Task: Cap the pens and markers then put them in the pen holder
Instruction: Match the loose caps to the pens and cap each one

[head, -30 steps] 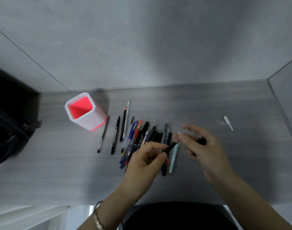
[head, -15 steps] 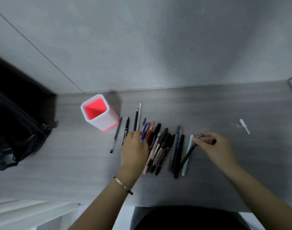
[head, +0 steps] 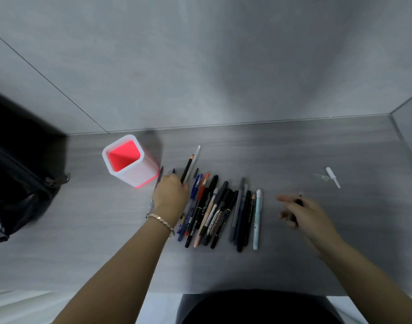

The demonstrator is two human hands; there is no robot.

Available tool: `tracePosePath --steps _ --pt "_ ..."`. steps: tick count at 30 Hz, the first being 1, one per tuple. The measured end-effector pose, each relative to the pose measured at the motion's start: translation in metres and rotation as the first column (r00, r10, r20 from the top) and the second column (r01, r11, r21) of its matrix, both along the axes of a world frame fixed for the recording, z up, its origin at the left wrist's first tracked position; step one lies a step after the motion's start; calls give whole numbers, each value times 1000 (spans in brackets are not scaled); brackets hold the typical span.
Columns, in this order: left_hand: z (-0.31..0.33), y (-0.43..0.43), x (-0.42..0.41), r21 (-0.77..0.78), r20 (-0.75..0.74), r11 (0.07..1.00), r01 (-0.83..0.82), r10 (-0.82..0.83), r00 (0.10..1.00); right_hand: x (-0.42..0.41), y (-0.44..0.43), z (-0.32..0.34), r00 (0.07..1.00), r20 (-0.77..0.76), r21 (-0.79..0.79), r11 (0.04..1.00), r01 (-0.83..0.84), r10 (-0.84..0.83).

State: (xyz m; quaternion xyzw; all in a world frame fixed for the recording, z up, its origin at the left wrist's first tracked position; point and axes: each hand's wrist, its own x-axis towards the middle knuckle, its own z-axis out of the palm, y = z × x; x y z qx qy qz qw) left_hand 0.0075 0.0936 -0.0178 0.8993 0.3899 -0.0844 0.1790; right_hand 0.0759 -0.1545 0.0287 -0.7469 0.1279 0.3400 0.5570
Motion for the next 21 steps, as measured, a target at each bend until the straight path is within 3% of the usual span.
tracePosePath --steps 5,8,10,13,16,19,21 --pt "3 9 -2 -124 -63 989 -77 69 996 -8 -12 8 997 -69 160 986 40 -30" --pt "22 0 -7 -91 107 991 -96 105 989 -9 -17 15 997 -48 200 977 70 -62" --pt "40 -17 -12 -200 242 976 -88 136 961 -9 -19 20 993 -21 241 964 114 -112" --pt "62 -54 -25 -472 348 881 11 175 921 -10 -17 29 982 6 301 937 179 -190" --pt "76 -89 -41 -688 389 716 119 224 894 -11 -13 36 968 37 338 915 222 -249" --pt "81 -111 -53 -778 380 594 205 184 906 -14 -10 39 948 60 368 890 269 -311" --pt "80 -118 -56 -793 372 565 230 149 916 -17 -9 40 939 62 386 875 290 -339"
